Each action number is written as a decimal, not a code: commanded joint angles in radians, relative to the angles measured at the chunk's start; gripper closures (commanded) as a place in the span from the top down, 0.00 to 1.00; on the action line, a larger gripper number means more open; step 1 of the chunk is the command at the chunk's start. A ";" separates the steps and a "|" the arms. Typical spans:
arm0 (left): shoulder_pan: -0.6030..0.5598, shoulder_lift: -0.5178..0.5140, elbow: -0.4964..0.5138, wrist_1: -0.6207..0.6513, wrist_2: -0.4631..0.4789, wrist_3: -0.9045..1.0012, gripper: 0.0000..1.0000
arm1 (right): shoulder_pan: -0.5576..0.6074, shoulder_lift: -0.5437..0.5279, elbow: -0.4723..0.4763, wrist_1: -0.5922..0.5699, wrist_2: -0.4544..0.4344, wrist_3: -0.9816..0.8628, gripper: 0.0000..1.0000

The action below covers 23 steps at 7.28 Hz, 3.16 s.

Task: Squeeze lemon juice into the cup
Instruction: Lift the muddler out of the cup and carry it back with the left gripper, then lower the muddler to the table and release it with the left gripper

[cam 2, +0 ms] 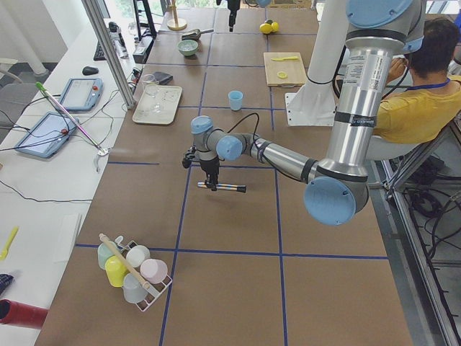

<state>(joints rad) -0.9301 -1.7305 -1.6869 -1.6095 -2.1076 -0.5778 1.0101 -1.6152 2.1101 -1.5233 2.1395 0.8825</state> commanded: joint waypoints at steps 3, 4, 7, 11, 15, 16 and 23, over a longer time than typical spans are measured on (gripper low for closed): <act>-0.018 -0.009 0.072 -0.007 -0.023 -0.008 0.00 | 0.001 0.000 0.005 0.000 0.003 0.003 1.00; -0.018 -0.009 0.075 -0.009 -0.023 -0.007 0.00 | 0.001 0.000 0.005 0.000 0.003 0.003 1.00; -0.018 -0.012 0.085 -0.009 -0.025 -0.008 0.00 | 0.001 0.000 0.005 0.000 0.005 0.004 1.00; -0.018 -0.012 0.104 -0.010 -0.060 -0.007 0.00 | 0.001 0.000 0.013 0.000 0.005 0.004 1.00; -0.018 -0.015 0.114 -0.020 -0.060 -0.005 0.00 | 0.001 0.000 0.013 0.000 0.005 0.004 1.00; -0.018 -0.014 0.118 -0.029 -0.060 -0.005 0.00 | 0.001 0.000 0.013 0.000 0.005 0.004 1.00; -0.018 -0.014 0.118 -0.033 -0.060 -0.007 0.47 | 0.012 0.001 0.014 0.000 0.022 0.004 1.00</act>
<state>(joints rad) -0.9480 -1.7441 -1.5697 -1.6429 -2.1675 -0.5856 1.0200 -1.6150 2.1245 -1.5233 2.1571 0.8866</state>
